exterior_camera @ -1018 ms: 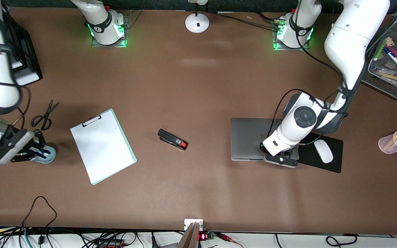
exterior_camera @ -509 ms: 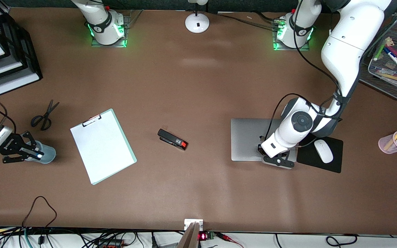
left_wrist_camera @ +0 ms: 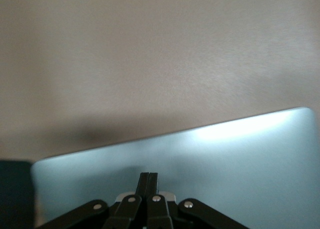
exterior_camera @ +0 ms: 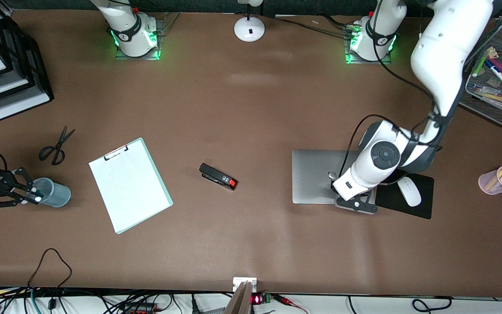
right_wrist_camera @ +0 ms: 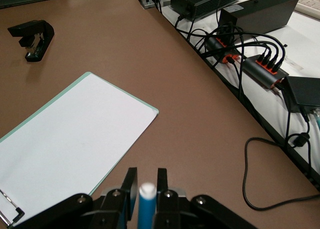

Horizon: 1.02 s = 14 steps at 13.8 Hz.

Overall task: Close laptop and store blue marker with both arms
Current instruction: 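Lower the marker into the blue cup while the left gripper presses the lid shut, then release the marker in the cup while the left gripper lifts off the laptop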

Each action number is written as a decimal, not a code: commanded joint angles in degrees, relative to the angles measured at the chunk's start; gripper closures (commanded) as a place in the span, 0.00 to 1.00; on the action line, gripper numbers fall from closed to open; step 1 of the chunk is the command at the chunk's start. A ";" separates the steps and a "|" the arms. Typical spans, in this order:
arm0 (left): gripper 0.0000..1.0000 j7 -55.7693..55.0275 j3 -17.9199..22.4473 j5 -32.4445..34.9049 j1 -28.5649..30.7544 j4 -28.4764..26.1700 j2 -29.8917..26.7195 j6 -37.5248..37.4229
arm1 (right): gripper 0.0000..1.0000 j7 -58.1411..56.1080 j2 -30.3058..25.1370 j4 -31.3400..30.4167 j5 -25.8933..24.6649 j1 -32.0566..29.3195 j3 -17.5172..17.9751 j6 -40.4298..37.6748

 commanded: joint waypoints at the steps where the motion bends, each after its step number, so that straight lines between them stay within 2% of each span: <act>1: 0.98 0.18 -3.23 0.17 1.70 -0.72 -6.69 -9.07 | 0.00 -1.56 0.46 1.14 1.90 -1.66 0.86 -2.52; 3: 0.95 1.59 -7.78 -3.67 5.20 1.11 -10.03 -16.96 | 0.00 -0.69 -0.06 1.14 2.95 -1.67 0.86 -2.61; 6: 0.89 4.04 -14.29 -7.90 11.09 6.04 -12.93 -29.89 | 0.00 9.65 -2.87 0.97 1.03 0.00 0.87 -3.22; 8: 0.87 4.23 -19.65 -9.50 15.66 7.54 -16.70 -35.09 | 0.00 23.33 -5.68 0.96 -6.14 2.19 0.86 -3.84; 9: 0.76 4.40 -21.15 -9.58 16.81 7.54 -18.55 -37.72 | 0.00 29.75 -7.69 0.79 -10.10 3.68 0.95 -3.84; 11: 0.02 4.32 -22.74 -9.76 17.61 7.72 -21.54 -41.87 | 0.00 41.45 -11.13 -0.17 -17.22 6.50 0.86 -4.45; 14: 0.00 4.40 -22.84 -9.85 17.27 10.52 -22.26 -42.67 | 0.00 58.68 -15.26 -0.71 -25.85 9.84 0.86 -9.35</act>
